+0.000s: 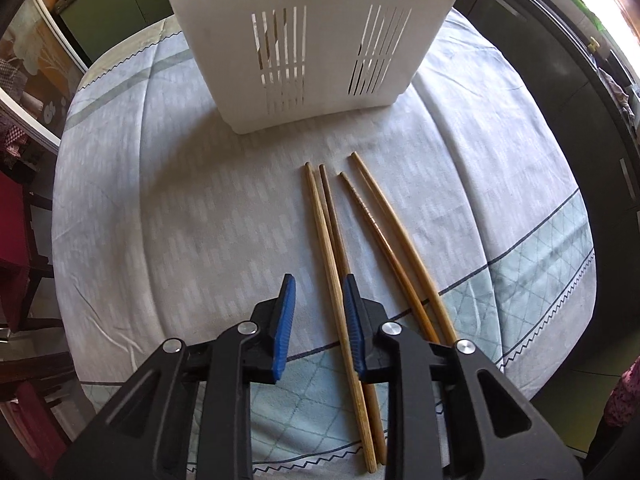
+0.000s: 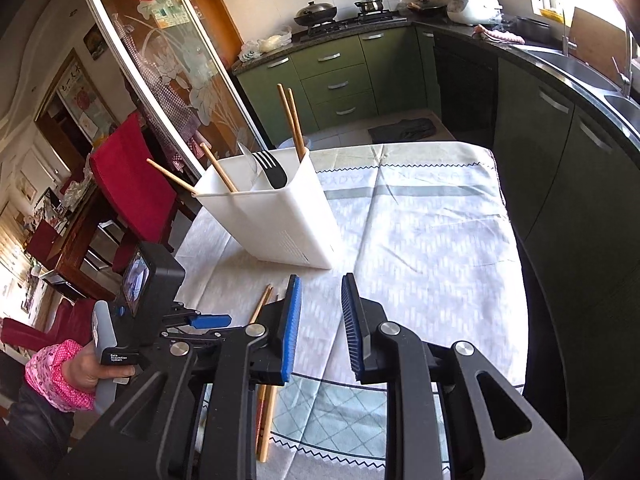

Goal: Organize utensils
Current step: 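Lower the left gripper and grasp another wooden chopstick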

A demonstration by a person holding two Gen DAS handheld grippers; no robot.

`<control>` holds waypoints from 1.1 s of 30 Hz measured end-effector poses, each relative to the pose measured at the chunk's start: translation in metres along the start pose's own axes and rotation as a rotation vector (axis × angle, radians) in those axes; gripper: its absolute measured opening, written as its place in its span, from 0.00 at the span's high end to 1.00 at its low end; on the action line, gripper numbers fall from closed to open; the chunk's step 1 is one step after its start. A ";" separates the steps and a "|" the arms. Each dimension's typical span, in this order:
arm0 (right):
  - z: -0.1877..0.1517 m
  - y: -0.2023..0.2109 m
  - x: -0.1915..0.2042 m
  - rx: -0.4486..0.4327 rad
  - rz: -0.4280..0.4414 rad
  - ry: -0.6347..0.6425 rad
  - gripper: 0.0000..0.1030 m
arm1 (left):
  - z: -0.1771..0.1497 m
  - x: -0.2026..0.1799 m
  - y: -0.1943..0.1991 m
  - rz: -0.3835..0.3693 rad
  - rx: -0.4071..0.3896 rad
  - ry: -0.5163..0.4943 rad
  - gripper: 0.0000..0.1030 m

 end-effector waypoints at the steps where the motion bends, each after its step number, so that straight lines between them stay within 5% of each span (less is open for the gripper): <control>1: -0.002 -0.001 -0.001 0.002 0.001 0.000 0.79 | -0.001 -0.001 -0.002 0.008 0.007 -0.005 0.83; 21: -0.004 -0.013 0.013 0.050 0.023 0.027 0.79 | 0.002 -0.024 -0.025 0.028 0.067 -0.013 0.91; 24: -0.007 -0.018 0.017 0.062 0.026 0.037 0.67 | 0.003 -0.020 -0.028 0.028 0.074 -0.008 0.91; 33: -0.023 -0.045 0.031 0.143 0.010 0.086 0.66 | 0.004 -0.005 -0.025 0.018 0.063 0.000 0.93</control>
Point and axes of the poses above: each gripper's, at about its wrist camera, not at the fingertips, and y roughly against the way its jaws point, x to its left, z to its top, the point moved 8 cm from there along -y, roughly the way its jaws point, and after that the axes turned 3 degrees about x, right-handed, at the moved point
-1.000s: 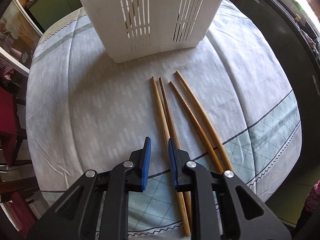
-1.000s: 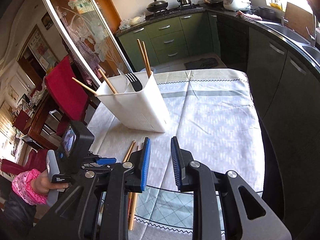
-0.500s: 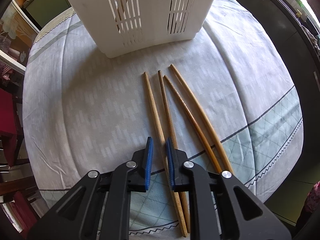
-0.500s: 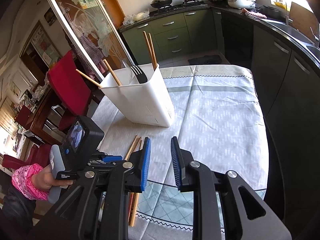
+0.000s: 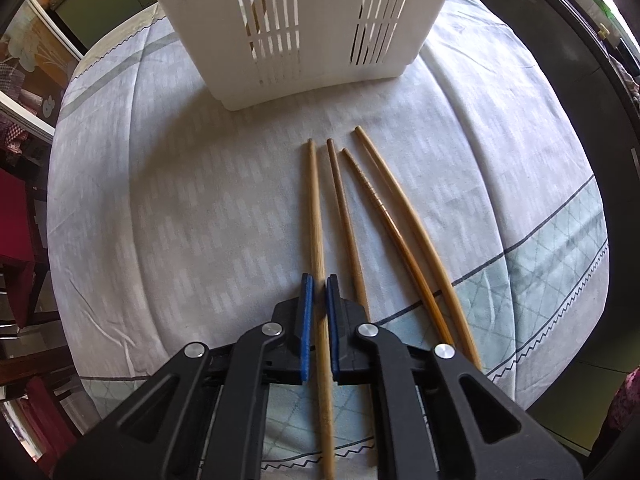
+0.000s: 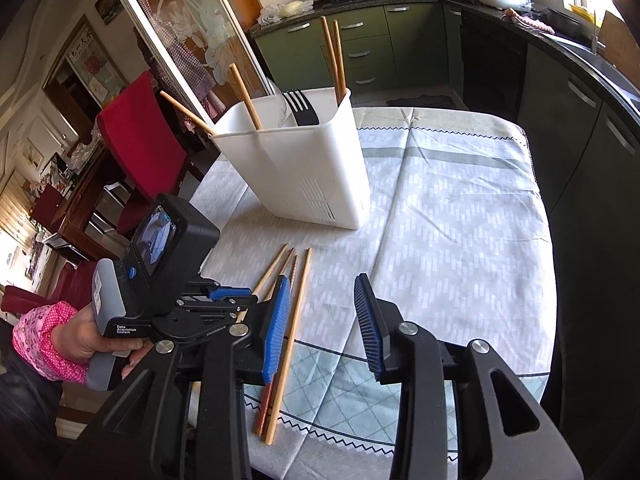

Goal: Organize utensils
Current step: 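Lower the left gripper and grasp another wooden chopstick, then lift the chopstick with the left gripper while the right gripper grasps another chopstick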

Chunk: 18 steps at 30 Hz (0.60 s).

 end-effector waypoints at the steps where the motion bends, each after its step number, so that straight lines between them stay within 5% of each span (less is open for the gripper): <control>1: -0.003 -0.005 0.001 0.014 -0.007 0.006 0.66 | -0.001 0.004 0.002 0.002 -0.012 0.003 0.93; 11: -0.031 -0.081 0.013 0.212 -0.067 0.073 0.66 | -0.011 0.047 0.064 0.018 -0.214 0.045 0.93; 18: -0.042 -0.125 0.031 0.313 -0.114 0.136 0.79 | -0.027 0.068 0.103 0.049 -0.349 0.056 0.93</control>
Point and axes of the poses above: each gripper's, at about its wrist camera, not at the fingertips, and y roughly against the way its jaws point, x to its left, z to its top, the point moved 8 cm from there along -y, roughly the way its jaws point, and after that the axes turned 3 degrees about x, right-handed, at the moved point
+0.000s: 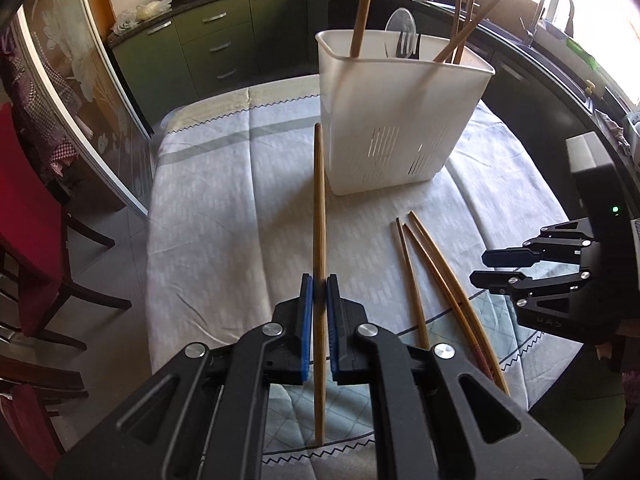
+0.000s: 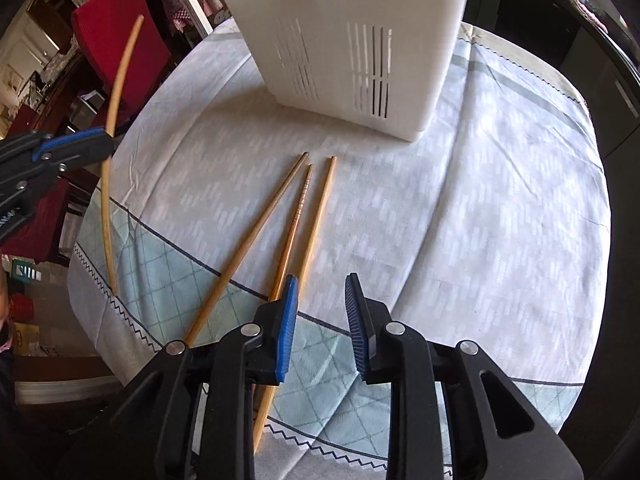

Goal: Organize utensils
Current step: 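Lift the chopstick with the left gripper while the right gripper grasps another chopstick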

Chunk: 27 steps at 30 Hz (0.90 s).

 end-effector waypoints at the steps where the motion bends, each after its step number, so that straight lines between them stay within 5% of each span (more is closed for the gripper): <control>1: 0.002 -0.004 0.002 0.009 -0.009 0.006 0.81 | -0.001 0.001 0.003 -0.006 -0.007 0.003 0.93; 14: 0.023 -0.032 0.014 0.071 -0.087 0.023 0.84 | -0.008 0.012 0.029 -0.040 -0.089 0.015 0.93; 21: 0.029 -0.032 0.018 0.041 -0.095 0.009 0.93 | -0.011 0.018 0.034 -0.046 -0.103 0.024 0.93; 27: 0.020 0.010 0.007 -0.055 -0.040 -0.031 0.93 | -0.009 0.023 0.045 -0.043 -0.124 0.035 0.93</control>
Point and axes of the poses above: each gripper's, at about its wrist camera, not at the fingertips, and y roughly against the way its jaws point, x to its left, z to its top, the point moved 8 cm from there along -y, roughly the way its jaws point, and after that the axes turned 3 degrees about x, right-handed, at the moved point
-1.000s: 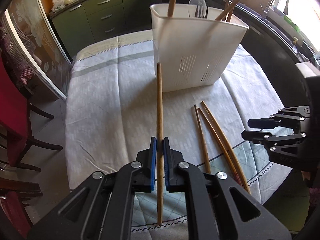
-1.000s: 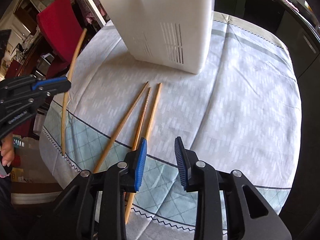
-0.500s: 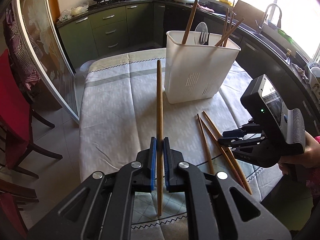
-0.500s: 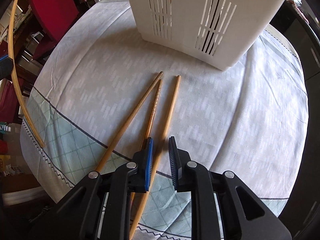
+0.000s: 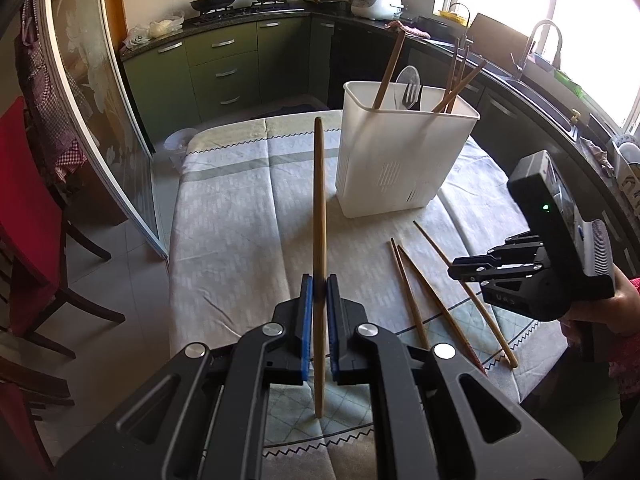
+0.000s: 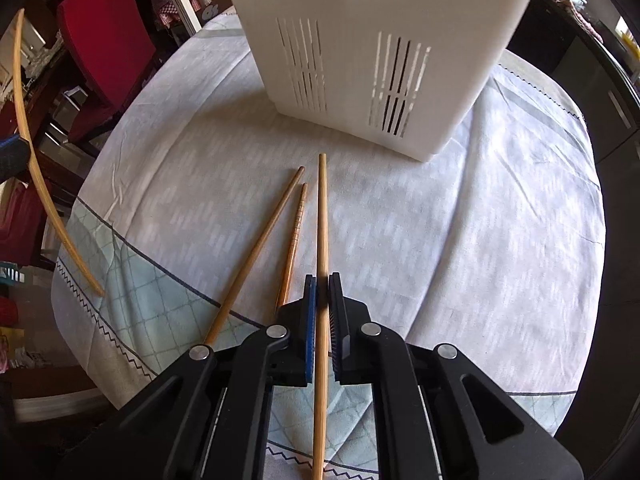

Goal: Organize utensils
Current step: 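Lift the chopstick with the left gripper while the right gripper grasps another chopstick, then carry both held chopsticks upright toward the white holder with both grippers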

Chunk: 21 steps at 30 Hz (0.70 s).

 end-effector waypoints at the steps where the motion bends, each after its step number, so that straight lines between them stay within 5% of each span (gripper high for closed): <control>1: -0.001 0.010 -0.003 -0.022 0.010 -0.006 0.93 | 0.001 0.000 0.003 -0.001 -0.006 0.000 0.93; 10: -0.015 0.089 -0.017 -0.198 0.072 -0.045 0.93 | 0.010 -0.004 0.022 -0.007 -0.053 -0.013 0.93; 21: -0.030 0.126 -0.032 -0.269 0.094 -0.067 0.93 | 0.020 -0.017 0.038 -0.007 -0.090 -0.035 0.93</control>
Point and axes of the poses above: each gripper's, at about its wrist camera, not at the fingertips, and y roughly against the way its jaws point, x to its left, z to its top, the point moved 8 cm from there along -y, roughly the way its jaws point, and after that the axes turned 3 degrees about x, right-handed, at the moved point
